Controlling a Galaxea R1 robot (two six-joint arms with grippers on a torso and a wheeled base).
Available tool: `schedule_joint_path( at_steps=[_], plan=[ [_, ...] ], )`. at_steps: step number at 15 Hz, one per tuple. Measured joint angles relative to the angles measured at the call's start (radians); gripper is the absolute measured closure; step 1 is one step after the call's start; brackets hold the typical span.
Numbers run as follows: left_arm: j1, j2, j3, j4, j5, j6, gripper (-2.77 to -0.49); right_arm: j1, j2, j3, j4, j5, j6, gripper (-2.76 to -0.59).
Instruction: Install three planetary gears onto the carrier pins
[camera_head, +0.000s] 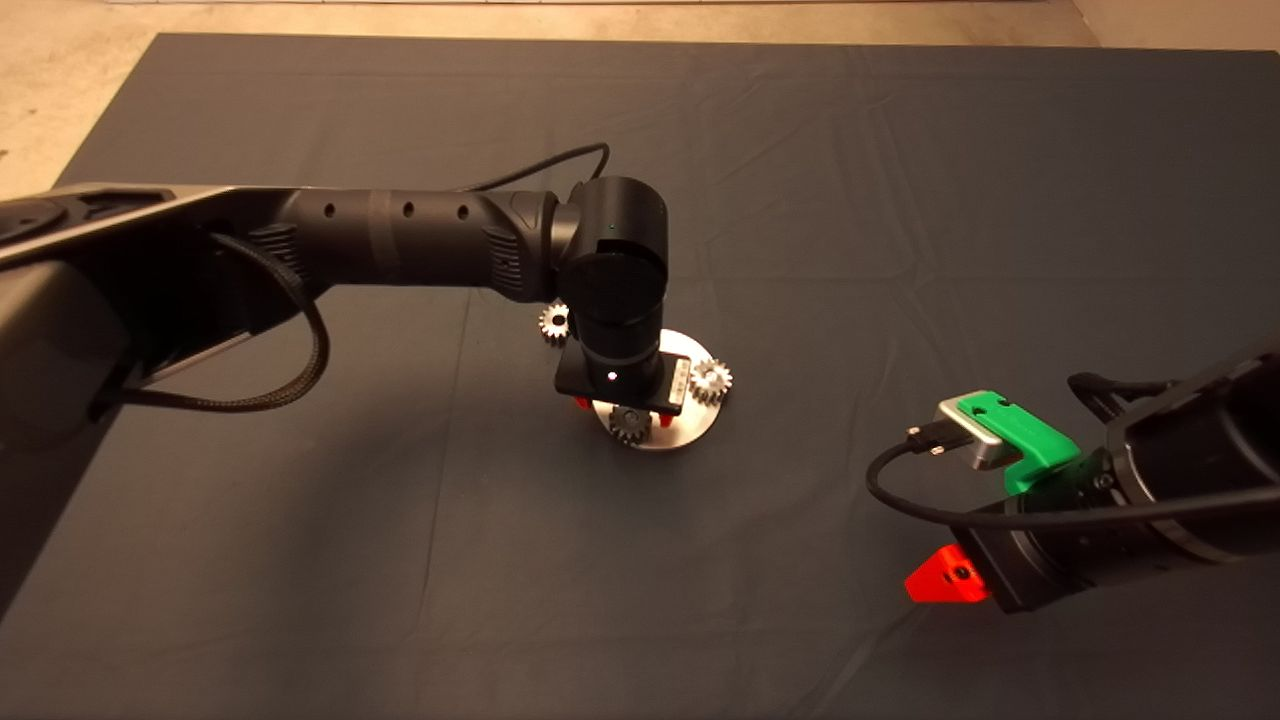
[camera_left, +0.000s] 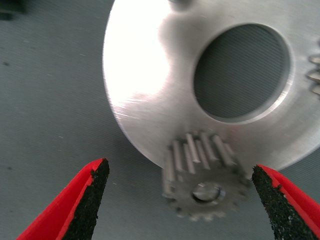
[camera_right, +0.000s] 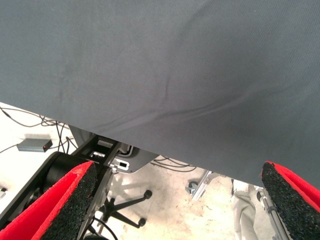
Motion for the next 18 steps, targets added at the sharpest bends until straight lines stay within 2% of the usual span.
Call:
schedule_joint_path(
  at_steps=[1, 6, 8, 11, 15, 18],
  plan=[
    [0.000, -0.007, -0.001, 0.000, 0.000, 0.008, -2.04, 0.000, 0.000, 0.000, 0.000, 0.000, 0.000, -2.47],
    [0.000, -0.020, -0.009, 0.000, -0.003, 0.026, -2.34, 0.000, 0.000, 0.000, 0.000, 0.000, 0.000, -2.47],
    [-0.007, -0.023, -0.026, 0.001, -0.009, 0.044, -2.35, 0.000, 0.000, 0.000, 0.000, 0.000, 0.000, -2.47],
    [-0.025, -0.026, -0.076, 0.004, -0.006, 0.067, -2.35, 0.000, 0.000, 0.000, 0.000, 0.000, 0.000, -2.47],
    [-0.038, -0.026, -0.109, 0.004, -0.006, 0.086, -2.35, 0.000, 0.000, 0.000, 0.000, 0.000, 0.000, -2.47],
    [-0.047, -0.030, -0.139, 0.004, -0.006, 0.124, -2.35, 0.000, 0.000, 0.000, 0.000, 0.000, 0.000, -2.47]
  ],
)
